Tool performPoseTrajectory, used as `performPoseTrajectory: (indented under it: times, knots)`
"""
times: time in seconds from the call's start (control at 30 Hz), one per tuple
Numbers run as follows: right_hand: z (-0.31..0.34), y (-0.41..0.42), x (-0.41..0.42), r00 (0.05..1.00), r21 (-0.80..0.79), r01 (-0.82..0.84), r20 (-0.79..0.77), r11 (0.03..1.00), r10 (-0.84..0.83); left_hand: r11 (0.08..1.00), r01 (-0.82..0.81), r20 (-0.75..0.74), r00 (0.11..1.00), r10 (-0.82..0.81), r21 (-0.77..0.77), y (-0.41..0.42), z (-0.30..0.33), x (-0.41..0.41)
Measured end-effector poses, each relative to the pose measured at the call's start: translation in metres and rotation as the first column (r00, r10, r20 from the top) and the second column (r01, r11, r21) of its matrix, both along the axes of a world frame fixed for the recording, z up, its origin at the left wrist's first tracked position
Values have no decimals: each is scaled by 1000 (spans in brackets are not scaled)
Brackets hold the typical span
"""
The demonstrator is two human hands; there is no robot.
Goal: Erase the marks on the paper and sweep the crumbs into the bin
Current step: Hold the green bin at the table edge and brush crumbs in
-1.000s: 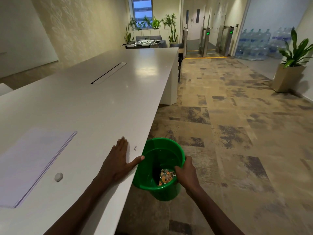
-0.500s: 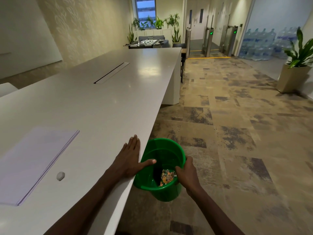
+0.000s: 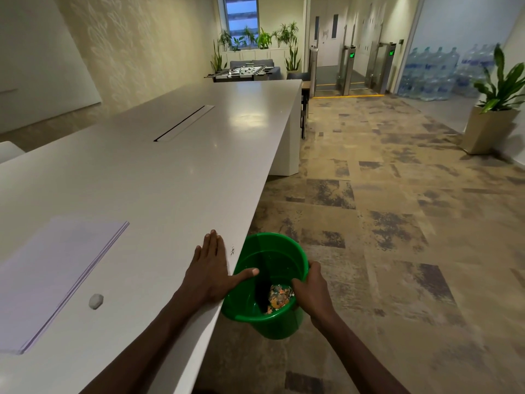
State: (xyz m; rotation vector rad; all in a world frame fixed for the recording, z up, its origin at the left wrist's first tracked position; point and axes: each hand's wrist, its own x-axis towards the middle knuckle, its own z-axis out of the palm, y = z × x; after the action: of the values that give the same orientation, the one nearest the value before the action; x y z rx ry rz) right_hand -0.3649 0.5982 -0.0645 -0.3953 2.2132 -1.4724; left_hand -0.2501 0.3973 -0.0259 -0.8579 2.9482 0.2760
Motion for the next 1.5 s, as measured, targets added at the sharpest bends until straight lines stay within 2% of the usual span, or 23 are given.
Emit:
performPoseTrajectory:
  times: [0.27,0.43,0.77,0.83,0.97,1.07,1.17,1.3,1.5]
  knots:
    - [-1,-1,-2,999,13,5,-41,1000,-4,979,205,22,979,-205,-17,3,2,-14]
    - [-2,-2,-2,998,18,10,-54,1000,-9,968,249,2,969,-249,-22,10,-1,-21]
    - [-1,-5,-2,999,13,-1,-36,1000,2,924,356,24,934,-356,-138,26,-10,-30]
    - [-3,-7,-1,999,16,-4,-36,1000,5,917,374,20,927,-375,-134,29,-8,-31]
    - [-4,-8,0,1000,19,-3,-27,1000,4,922,365,-97,921,-378,-128,26,-5,-36]
    - [-4,-8,1,1000,14,-5,-19,1000,6,910,403,-58,911,-409,-94,23,1,-38]
    - [-4,-8,2,1000,15,-6,-16,1000,7,926,365,-118,920,-375,-93,26,0,-36]
    - [-5,-8,2,1000,7,-1,-9,1000,1,976,202,-200,956,-214,-81,25,-3,-27]
    - [-5,-7,2,1000,1,2,-10,1000,-2,998,-2,-243,970,16,58,9,0,-6]
